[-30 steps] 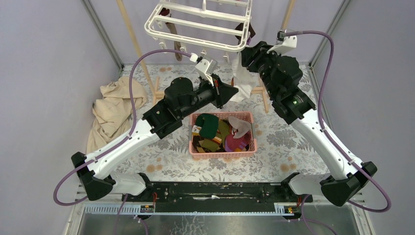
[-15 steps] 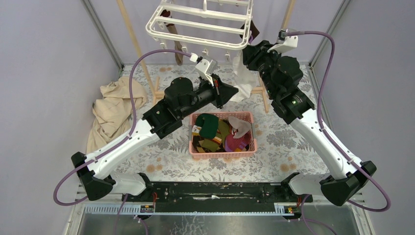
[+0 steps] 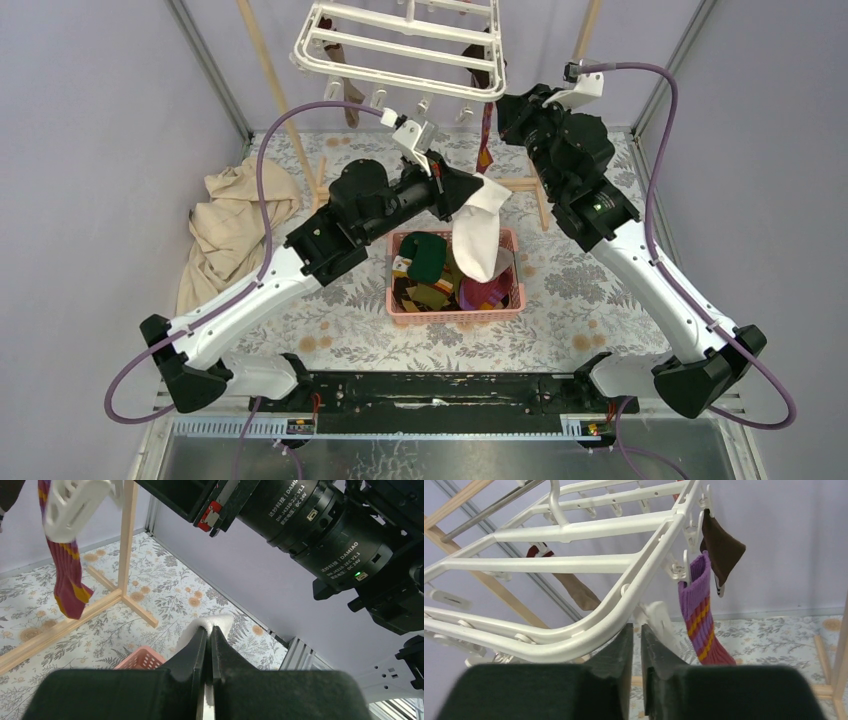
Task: Remove the socks clipped to the hanger
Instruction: Remove the sock from the hanger, then place the sock in the bin.
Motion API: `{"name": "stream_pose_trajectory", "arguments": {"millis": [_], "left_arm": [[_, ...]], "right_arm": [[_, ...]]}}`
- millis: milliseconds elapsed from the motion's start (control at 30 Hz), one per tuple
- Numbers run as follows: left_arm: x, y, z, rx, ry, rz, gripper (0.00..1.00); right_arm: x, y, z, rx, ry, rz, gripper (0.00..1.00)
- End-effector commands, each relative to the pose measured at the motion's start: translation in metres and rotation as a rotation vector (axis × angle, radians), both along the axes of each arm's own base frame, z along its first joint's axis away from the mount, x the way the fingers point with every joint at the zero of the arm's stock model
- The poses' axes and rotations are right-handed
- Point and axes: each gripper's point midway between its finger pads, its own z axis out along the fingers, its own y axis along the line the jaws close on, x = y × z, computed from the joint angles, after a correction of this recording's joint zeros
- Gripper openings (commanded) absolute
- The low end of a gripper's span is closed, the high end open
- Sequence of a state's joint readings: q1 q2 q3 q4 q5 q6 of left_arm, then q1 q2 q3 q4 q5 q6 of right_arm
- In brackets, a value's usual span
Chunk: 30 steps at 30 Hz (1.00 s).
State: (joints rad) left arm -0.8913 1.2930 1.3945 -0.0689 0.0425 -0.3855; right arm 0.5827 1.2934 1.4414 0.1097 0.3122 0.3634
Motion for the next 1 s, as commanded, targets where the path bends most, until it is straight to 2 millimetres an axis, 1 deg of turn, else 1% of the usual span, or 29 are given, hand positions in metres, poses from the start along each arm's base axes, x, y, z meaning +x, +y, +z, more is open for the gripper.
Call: {"name": "stream_pose_trajectory", "arguments": {"millis": [0, 100, 133, 333, 467, 600, 700, 767, 833, 967], "left_arm": [[-0.005, 0.008, 0.006, -0.010, -0.031, 0.013, 0.04], [-0.006, 0.012, -0.003, 0.000, -0.018, 0.022, 0.04], [-0.006, 0.012, -0.007, 0.005, -0.013, 0.023, 0.04], [-0.009, 0.017, -0.029, 0.030, 0.022, 0.032, 0.04], [-0.009, 0.018, -0.044, 0.042, 0.049, 0.033, 0.04], [-0.010, 0.016, -0.062, 0.062, 0.083, 0.029, 0.04], [-0.011, 0.014, -0.078, 0.070, 0.114, 0.023, 0.04], [-0.011, 0.013, -0.090, 0.075, 0.134, 0.024, 0.04], [-0.011, 0.013, -0.107, 0.094, 0.159, 0.027, 0.04], [-0.009, 0.008, -0.132, 0.108, 0.177, 0.025, 0.05]], "right_arm": [[-0.008, 0.007, 0.022, 0.038, -0.050, 0.043, 0.24], [-0.012, 0.005, 0.017, 0.044, -0.043, 0.050, 0.40], [-0.013, 0.004, 0.016, 0.047, -0.041, 0.048, 0.43], [-0.028, -0.007, 0.008, 0.050, -0.029, 0.044, 0.50], [-0.042, -0.021, -0.003, 0.052, -0.015, 0.019, 0.59], [-0.051, -0.034, -0.020, 0.045, 0.022, -0.012, 0.65], [-0.055, -0.043, -0.036, 0.043, 0.064, -0.032, 0.67], [-0.053, -0.047, -0.046, 0.036, 0.094, -0.043, 0.68], [-0.049, -0.052, -0.063, 0.023, 0.146, -0.044, 0.68], [-0.042, -0.054, -0.085, 0.015, 0.218, -0.026, 0.69]]}}
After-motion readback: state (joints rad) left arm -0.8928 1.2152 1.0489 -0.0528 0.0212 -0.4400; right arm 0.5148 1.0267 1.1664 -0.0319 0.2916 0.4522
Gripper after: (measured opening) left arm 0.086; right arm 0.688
